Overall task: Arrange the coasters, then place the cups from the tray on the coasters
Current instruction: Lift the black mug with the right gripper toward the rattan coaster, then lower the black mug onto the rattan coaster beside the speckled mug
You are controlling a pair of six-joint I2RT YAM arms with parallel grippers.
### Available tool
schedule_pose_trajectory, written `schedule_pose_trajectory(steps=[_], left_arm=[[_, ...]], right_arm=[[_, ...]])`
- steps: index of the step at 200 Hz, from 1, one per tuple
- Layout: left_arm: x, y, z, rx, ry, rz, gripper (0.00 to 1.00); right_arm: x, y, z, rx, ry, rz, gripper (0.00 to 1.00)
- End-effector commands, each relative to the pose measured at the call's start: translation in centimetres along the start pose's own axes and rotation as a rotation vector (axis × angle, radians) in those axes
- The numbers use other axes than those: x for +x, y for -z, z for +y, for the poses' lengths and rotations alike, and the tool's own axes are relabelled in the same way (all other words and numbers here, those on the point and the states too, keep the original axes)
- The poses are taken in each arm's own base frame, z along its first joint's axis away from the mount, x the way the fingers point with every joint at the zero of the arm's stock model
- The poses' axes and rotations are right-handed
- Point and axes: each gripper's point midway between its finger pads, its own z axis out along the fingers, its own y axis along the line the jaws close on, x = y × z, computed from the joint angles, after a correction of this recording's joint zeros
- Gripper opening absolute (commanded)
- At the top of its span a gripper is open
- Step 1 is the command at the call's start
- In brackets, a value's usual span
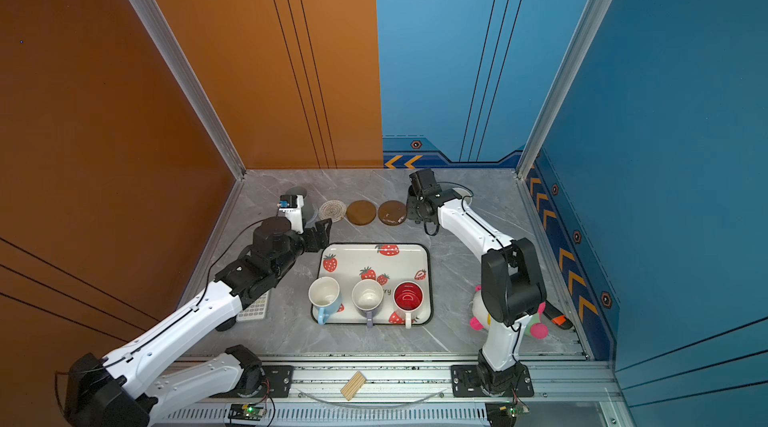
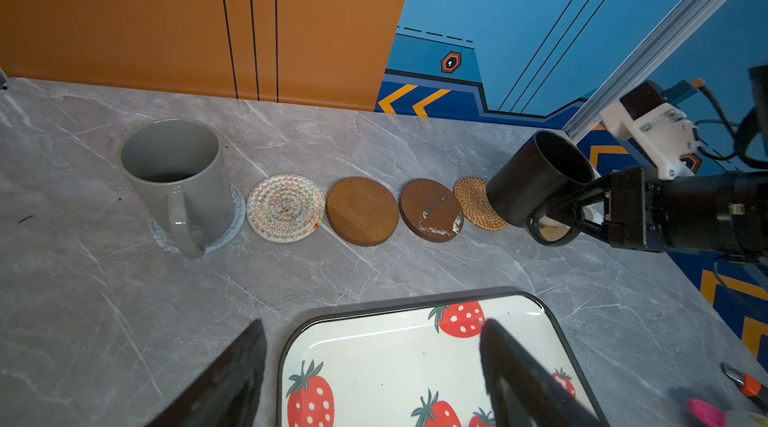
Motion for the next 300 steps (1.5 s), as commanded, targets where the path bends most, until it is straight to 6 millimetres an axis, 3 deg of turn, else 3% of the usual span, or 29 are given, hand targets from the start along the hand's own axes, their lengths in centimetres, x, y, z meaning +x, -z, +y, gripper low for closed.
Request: schedule_pose_trajectory(steps=[1, 72, 300], left_arm=[[-0.1, -0.2, 0.4, -0.010, 0.010, -0.004, 0.81], [0.0, -0.3, 0.7, -0.018, 0.010, 0.000, 0.81], [0.2, -1.1, 0.8, -0.011, 0.020, 0.020, 0.81]], right_arm=[[-3.4, 1.0, 1.1, -0.045, 0.012, -0.084, 0.00], [-3.3, -2.3, -0.6, 0.028, 0.014, -0.054, 0.00], [-4.3, -4.9, -1.7, 0.072, 0.022, -0.092, 0.00]])
